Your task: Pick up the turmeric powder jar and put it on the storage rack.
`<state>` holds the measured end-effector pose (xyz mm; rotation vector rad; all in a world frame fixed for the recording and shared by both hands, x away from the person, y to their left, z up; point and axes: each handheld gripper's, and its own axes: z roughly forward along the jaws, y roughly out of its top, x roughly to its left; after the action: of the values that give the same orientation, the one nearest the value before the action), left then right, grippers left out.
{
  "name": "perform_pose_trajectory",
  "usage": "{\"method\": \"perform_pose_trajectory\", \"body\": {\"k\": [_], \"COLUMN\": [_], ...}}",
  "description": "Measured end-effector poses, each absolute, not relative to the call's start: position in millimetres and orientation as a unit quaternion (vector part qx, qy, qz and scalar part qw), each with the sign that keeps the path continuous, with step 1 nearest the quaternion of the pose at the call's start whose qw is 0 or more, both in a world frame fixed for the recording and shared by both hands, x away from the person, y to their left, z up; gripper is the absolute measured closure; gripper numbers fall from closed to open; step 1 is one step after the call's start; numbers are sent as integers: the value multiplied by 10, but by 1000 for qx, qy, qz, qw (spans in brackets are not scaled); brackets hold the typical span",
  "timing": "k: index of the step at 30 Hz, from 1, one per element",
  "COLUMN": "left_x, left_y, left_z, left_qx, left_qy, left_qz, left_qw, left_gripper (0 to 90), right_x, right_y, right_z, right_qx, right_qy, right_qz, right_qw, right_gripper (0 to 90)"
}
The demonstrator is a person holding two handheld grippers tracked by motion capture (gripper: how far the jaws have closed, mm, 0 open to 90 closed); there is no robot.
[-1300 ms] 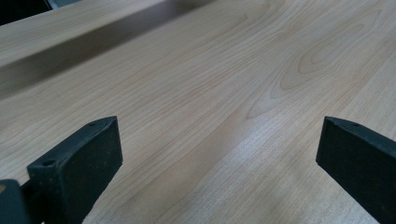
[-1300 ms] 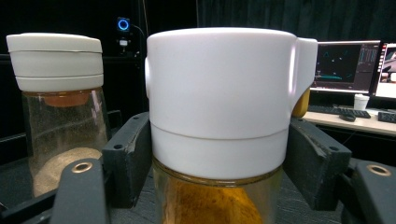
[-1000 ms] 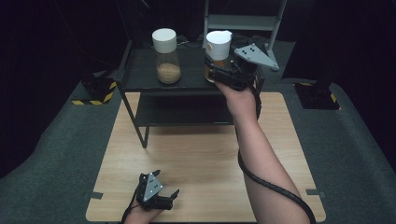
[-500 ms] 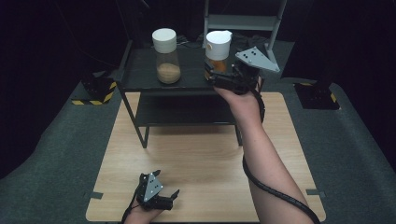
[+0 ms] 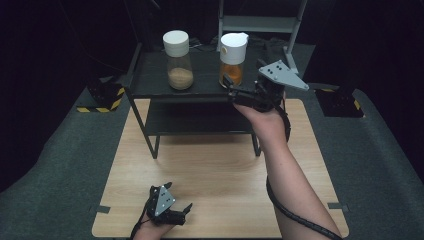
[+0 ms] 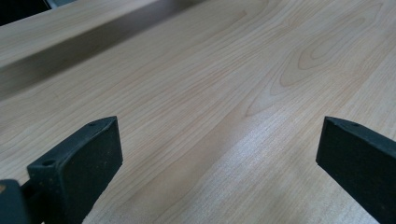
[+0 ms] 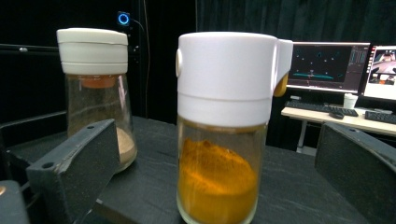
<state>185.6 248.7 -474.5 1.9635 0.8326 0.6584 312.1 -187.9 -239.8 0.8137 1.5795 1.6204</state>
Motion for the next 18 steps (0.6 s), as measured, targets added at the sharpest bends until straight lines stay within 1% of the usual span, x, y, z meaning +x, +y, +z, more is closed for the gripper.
{"method": "perform_pose_trajectory", "body": {"k": [18], "left_x": [1853], "left_y": [2453], "left_z": [-4737], "left_qx": [795], "left_qy": [331], "left_qz": [269], "left_qw": [432], "left_gripper": [7], "right_x": [2723], "right_y": [-2116], "right_z": [-2643], "right_qx": [294], "right_qy": [628], "right_qz": [619], "right_qw": [369], "right_gripper": [0]}}
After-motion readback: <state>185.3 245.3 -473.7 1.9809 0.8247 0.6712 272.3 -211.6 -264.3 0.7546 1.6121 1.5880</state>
